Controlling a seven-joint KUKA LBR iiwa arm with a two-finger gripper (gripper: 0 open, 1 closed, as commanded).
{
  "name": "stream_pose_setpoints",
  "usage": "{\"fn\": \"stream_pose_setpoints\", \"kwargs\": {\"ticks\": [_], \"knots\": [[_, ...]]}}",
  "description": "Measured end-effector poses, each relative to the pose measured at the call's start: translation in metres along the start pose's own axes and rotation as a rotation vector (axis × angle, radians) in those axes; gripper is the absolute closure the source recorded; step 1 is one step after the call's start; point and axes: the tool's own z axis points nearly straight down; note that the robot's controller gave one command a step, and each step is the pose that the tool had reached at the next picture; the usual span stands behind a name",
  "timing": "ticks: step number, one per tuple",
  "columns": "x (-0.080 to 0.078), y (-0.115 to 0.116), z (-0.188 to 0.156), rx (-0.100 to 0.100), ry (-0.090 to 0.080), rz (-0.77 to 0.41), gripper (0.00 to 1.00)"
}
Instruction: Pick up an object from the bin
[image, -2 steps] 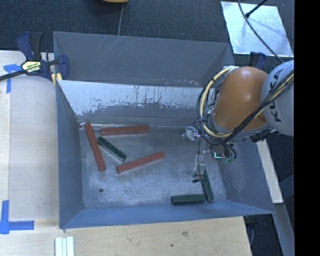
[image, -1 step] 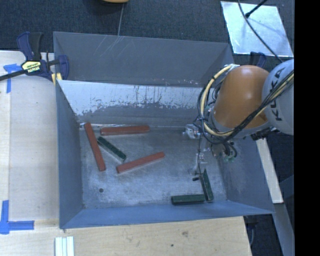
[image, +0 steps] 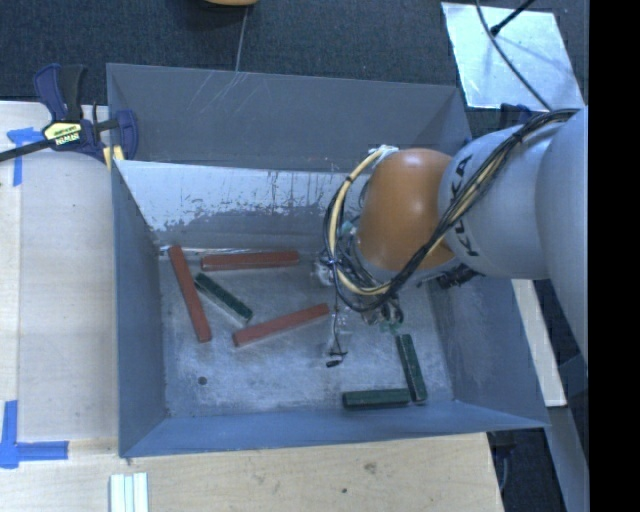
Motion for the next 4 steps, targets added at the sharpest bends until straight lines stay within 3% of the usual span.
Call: {"fn": "stream_pose_setpoints", "kwargs": {"ticks": [1,2,3,4], "knots": [[0.005,0.076,-0.006,0.0,0.005,-0.063,0.0],[0.001,0.091,-0.011,-0.004,0.005,-0.07,0.0],[0.001,0.071,0.016,0.0,0.004,-0.078,0.0],[-0.016,0.054,0.016,0.0,-0.001,-0.107,1.0]]}}
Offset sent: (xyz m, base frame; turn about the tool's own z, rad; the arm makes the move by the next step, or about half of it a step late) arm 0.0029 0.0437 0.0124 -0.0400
